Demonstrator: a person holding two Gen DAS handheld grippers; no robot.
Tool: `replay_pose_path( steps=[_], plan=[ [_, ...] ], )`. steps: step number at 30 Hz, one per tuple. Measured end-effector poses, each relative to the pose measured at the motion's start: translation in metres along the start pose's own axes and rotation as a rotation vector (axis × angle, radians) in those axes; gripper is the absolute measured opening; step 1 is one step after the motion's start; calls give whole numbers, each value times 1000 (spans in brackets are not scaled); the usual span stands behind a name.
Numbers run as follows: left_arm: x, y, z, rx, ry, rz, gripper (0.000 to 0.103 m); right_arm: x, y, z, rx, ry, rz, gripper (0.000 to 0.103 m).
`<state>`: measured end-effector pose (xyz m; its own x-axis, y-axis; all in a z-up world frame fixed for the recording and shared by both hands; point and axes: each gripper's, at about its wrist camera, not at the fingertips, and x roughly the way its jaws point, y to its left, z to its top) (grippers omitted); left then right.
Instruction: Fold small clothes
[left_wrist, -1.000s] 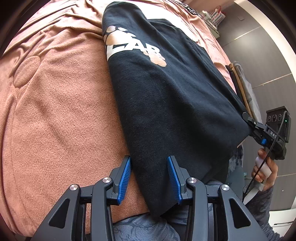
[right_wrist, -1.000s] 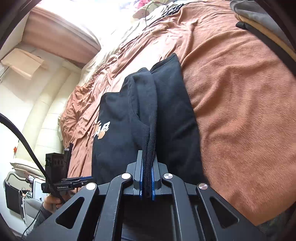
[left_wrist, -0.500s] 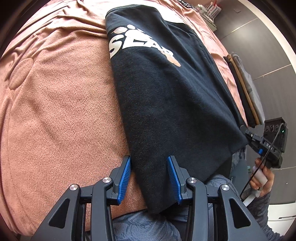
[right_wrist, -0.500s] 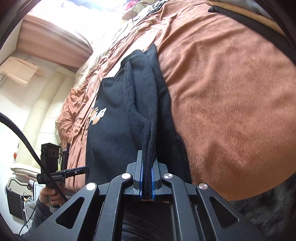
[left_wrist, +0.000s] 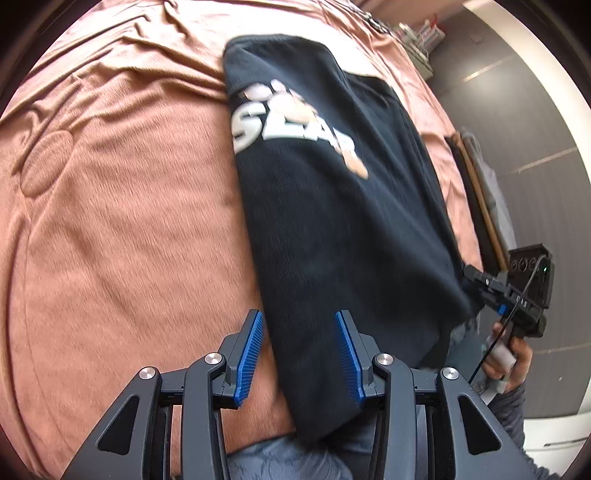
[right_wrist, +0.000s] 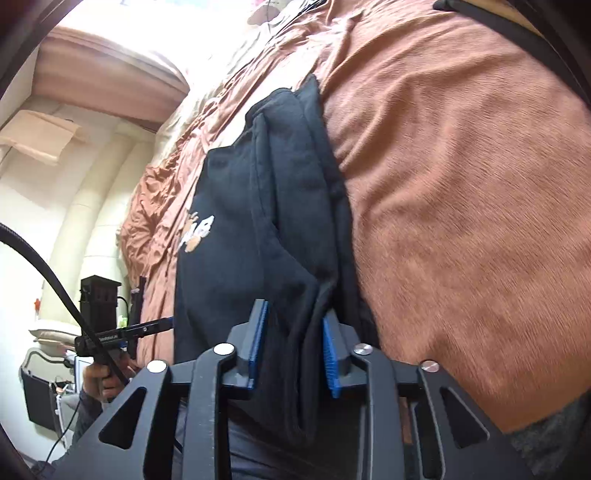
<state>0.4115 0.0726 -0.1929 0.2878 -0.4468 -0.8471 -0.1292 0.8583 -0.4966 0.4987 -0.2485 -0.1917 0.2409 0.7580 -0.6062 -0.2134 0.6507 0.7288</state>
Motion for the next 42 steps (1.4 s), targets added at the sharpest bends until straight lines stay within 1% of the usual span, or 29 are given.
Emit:
replay_pose_path(
  steps=[4, 10, 14, 18, 24, 30, 31, 33, 34, 36, 37, 39, 42],
  plan=[
    [1, 4, 12, -16, -19, -8, 43, 13, -4, 20, 7, 7, 22, 32],
    [3, 11, 33, -40, -48, -20, 43, 33, -16, 46, 26, 9, 84, 32],
    [5, 15, 50, -51, -65, -22, 43, 50, -21, 64, 30, 19, 100, 32],
    [4, 23, 64, -67, -85, -26, 43, 63, -24, 83, 37, 4, 117, 32],
    [9, 28, 91, -77, -102, -24, 43, 75, -21, 108, 13, -3, 102, 32],
    [11, 33, 116, -78, -129, -18, 43, 93, -7, 137, -28, -3, 54, 32],
    [12, 34, 121, -76, -132, -12, 43, 94, -5, 138, -36, -3, 50, 31],
    [14, 35, 129, -80, -128, -7, 43, 101, -1, 143, -50, 0, 22, 24],
    [15, 36, 132, -80, -136, -6, 43, 102, 1, 144, -52, 2, 10, 22],
    [14, 37, 138, -80, -148, -2, 43, 106, 5, 148, -62, -1, -2, 15],
    [13, 38, 141, -84, -153, -6, 43, 107, 8, 151, -67, -5, -13, 14],
    [12, 41, 147, -90, -162, -10, 43, 108, 12, 152, -73, -16, -40, 5],
    [13, 42, 154, -89, -170, 1, 43, 103, 16, 156, -74, -39, -65, 1]
  ],
)
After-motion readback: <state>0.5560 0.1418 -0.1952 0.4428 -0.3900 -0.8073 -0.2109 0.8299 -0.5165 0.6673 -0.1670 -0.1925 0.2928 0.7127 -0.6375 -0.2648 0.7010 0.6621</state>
